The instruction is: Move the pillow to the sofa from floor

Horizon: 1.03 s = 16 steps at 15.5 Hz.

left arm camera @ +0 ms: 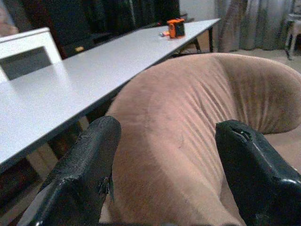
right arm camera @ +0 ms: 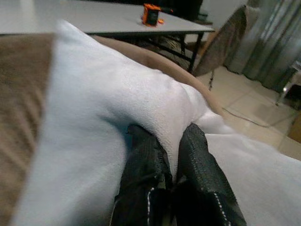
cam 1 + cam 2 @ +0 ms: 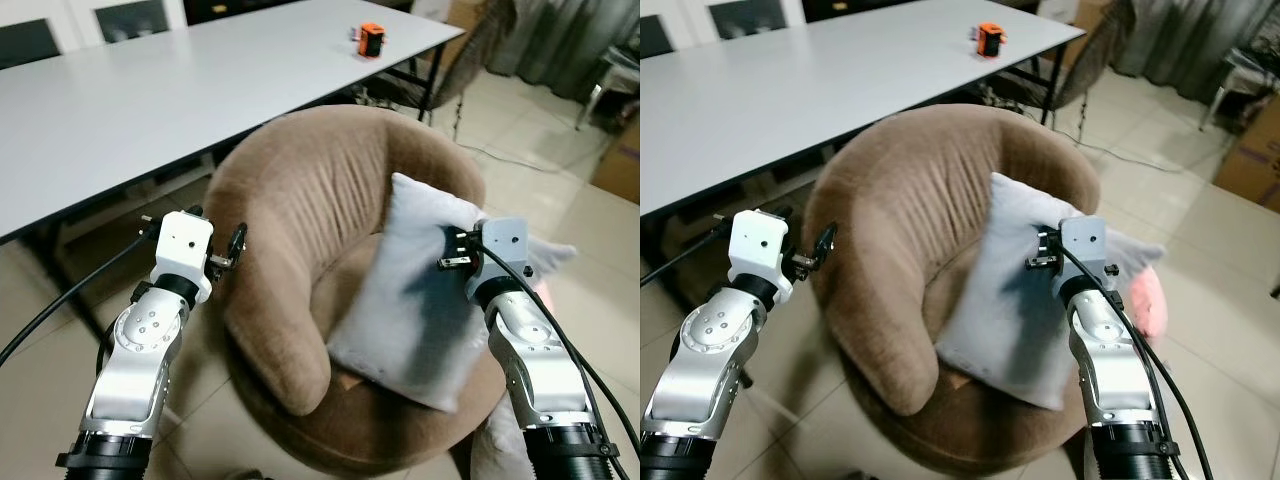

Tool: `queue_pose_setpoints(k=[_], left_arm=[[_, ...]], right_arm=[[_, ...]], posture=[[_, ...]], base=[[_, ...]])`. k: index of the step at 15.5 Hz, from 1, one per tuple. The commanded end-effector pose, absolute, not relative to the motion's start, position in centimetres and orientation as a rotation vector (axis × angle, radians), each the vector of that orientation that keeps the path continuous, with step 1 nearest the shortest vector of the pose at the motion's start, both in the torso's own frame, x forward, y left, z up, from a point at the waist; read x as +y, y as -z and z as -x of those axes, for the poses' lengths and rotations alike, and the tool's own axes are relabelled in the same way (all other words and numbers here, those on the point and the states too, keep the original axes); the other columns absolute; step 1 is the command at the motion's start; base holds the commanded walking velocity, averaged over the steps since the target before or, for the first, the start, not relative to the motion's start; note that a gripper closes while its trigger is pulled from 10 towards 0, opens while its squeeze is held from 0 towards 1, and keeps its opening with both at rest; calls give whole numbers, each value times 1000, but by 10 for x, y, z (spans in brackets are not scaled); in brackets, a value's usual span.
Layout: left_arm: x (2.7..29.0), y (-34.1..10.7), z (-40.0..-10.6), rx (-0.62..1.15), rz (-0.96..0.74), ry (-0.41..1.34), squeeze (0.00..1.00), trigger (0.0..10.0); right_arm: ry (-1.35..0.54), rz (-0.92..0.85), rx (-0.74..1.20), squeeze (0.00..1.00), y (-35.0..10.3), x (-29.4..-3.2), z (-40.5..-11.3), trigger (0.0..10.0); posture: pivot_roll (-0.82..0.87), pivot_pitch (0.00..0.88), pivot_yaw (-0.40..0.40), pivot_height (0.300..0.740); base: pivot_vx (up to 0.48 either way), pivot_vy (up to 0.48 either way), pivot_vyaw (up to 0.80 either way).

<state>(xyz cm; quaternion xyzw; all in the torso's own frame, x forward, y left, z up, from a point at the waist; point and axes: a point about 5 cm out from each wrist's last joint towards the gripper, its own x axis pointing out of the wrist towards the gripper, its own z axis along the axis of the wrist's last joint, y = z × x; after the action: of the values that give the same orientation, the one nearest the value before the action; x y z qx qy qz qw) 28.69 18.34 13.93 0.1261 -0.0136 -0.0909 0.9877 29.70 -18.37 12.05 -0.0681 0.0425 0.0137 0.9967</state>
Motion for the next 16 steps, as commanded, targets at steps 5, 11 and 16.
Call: queue_pose_setpoints(k=[5, 11, 16], left_arm=[[181, -142, -288, -34, -250, 197, 0, 10000], [180, -141, -287, -30, -267, 193, 0, 10000], [180, -141, -286, -28, -270, 198, 0, 10000]], right_arm=[[-31, 178, 29, 0, -135, -184, -301, 10000], [-15, 157, 35, 0, -134, -187, -300, 10000], [-14, 162, 39, 0, -133, -187, -301, 10000]], posture=[[15, 10, -29, 740], [15, 22, -31, 740], [16, 23, -29, 740]], base=[[326, 0, 320], [51, 0, 0], [0, 0, 0]])
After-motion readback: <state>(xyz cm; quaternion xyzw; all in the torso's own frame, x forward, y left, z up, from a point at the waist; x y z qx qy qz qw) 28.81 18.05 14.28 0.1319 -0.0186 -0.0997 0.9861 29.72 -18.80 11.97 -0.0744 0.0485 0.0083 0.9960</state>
